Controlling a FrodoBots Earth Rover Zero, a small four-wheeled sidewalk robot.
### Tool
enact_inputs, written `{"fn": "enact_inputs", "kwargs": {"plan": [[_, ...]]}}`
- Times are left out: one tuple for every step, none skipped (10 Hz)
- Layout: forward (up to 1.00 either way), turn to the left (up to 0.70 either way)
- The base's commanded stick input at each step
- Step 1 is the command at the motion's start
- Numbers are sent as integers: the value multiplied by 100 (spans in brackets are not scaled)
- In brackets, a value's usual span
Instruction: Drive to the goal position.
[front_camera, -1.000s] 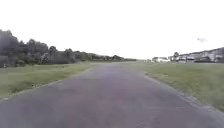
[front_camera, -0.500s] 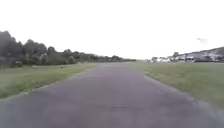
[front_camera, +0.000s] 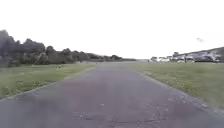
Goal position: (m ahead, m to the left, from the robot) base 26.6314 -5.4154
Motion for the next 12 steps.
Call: {"fn": "enact_inputs", "kwargs": {"plan": [[70,0],[70,0],[70,0],[70,0],[70,0],[70,0],[70,0],[70,0],[70,0],[70,0],[70,0],[70,0]]}}
